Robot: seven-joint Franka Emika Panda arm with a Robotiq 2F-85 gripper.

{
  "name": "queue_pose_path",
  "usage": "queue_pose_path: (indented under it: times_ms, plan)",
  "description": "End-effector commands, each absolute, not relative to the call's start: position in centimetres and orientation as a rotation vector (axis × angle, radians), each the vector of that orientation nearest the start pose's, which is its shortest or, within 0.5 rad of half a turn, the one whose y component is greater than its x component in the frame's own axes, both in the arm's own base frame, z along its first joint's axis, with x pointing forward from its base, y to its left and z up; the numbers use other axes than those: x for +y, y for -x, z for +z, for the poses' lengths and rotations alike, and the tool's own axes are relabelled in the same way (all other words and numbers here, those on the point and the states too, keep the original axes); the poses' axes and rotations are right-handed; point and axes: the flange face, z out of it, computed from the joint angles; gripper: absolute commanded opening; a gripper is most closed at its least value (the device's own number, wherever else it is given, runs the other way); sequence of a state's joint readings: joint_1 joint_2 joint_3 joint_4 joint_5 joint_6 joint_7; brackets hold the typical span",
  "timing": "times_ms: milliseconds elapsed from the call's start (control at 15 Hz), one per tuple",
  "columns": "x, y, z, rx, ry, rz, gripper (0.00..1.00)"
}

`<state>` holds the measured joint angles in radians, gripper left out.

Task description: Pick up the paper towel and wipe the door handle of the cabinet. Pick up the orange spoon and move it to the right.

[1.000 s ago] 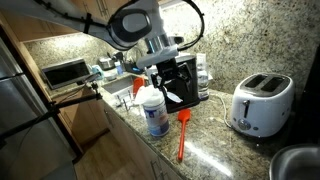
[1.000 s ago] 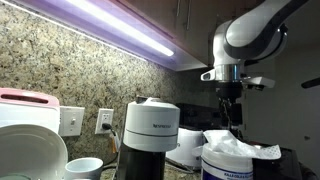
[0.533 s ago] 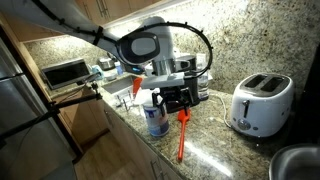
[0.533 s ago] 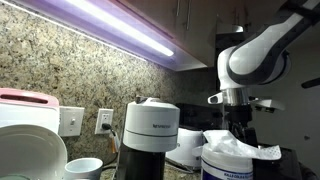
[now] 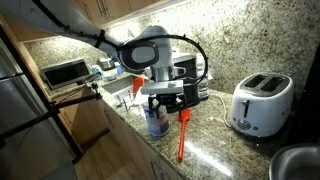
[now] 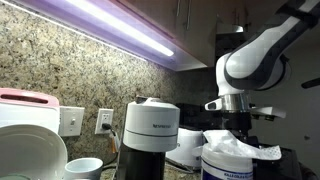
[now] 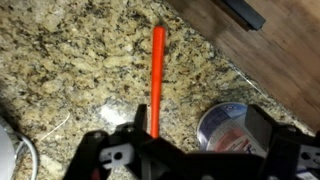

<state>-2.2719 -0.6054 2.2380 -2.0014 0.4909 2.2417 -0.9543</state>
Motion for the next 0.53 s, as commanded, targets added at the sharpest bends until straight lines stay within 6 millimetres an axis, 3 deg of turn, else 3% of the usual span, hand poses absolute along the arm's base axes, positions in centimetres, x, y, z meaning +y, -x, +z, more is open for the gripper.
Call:
queue_pose_path:
  times_ms: [0,67,267,467]
  plan:
    - [3.4,-60.6,27.2,-1.032,2.987,0.025,1.00]
    - [2.0,-59.8,25.6,-1.019,3.014,0.128,1.00]
    - [3.3,-60.5,26.6,-1.043,3.002,0.080,1.00]
    - [3.4,-60.5,26.6,-1.043,3.001,0.078,1.00]
